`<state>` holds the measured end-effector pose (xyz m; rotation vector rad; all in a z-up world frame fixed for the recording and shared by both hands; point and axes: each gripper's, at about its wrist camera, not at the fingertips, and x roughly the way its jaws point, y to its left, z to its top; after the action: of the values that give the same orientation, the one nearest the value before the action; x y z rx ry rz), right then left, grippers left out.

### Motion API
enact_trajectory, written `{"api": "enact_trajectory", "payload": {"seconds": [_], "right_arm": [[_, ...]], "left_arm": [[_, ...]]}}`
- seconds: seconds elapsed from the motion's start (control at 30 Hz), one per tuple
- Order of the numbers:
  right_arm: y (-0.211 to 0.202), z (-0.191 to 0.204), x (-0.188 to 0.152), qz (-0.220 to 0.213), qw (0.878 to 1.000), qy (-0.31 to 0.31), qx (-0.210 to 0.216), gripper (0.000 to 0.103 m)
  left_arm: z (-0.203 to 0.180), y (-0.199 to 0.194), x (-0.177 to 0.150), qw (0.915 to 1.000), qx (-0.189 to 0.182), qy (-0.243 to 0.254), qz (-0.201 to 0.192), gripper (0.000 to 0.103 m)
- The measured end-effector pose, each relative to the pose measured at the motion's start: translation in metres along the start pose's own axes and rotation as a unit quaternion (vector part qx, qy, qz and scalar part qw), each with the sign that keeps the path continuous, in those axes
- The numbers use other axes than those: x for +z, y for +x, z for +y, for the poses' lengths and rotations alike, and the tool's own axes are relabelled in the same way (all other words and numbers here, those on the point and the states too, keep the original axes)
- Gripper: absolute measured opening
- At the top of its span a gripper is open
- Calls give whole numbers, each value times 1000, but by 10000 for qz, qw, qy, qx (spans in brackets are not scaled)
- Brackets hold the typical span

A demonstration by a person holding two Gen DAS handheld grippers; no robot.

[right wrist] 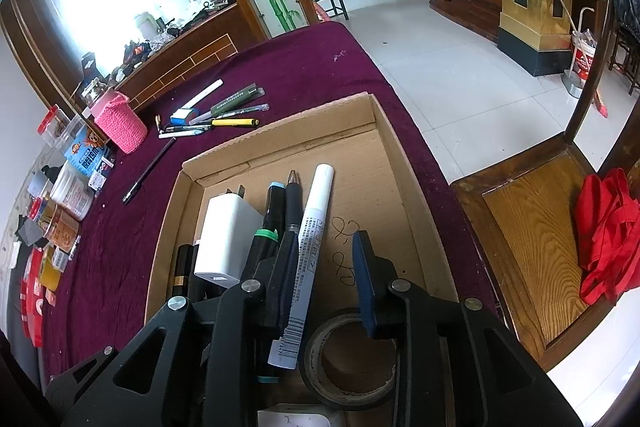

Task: Organize rigid objects
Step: 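Lower both markers into the tray and open both tools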

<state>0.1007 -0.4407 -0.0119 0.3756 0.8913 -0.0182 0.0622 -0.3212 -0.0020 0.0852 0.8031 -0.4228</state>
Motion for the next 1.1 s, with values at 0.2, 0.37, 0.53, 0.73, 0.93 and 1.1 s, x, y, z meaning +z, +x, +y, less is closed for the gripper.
{"api": "enact_trajectory", "payload": {"seconds": [0.2, 0.37, 0.53, 0.73, 0.93, 1.1], "right_arm": [[0, 0, -1, -13, 10000, 3, -4, 26], [-2, 0, -1, -44, 10000, 9, -20, 33], [-2, 0, 0, -56, 10000, 7, -18, 35], [-3, -1, 1, -83, 10000, 20, -17, 40], [-4, -2, 1, -91, 10000, 22, -15, 44], [-6, -3, 2, -128, 9999, 47, -18, 47]], "left_arm": [[1, 0, 1, 10000, 30, 7, -12, 13], [1, 0, 1, 10000, 40, 8, -17, 14], [2, -1, 1, 10000, 66, -3, -33, 23], [4, -3, 1, 9999, 94, -30, -107, 35], [2, -3, 0, 9998, 130, -10, -126, 35], [3, -4, 0, 9997, 168, 8, -159, 39]]}}
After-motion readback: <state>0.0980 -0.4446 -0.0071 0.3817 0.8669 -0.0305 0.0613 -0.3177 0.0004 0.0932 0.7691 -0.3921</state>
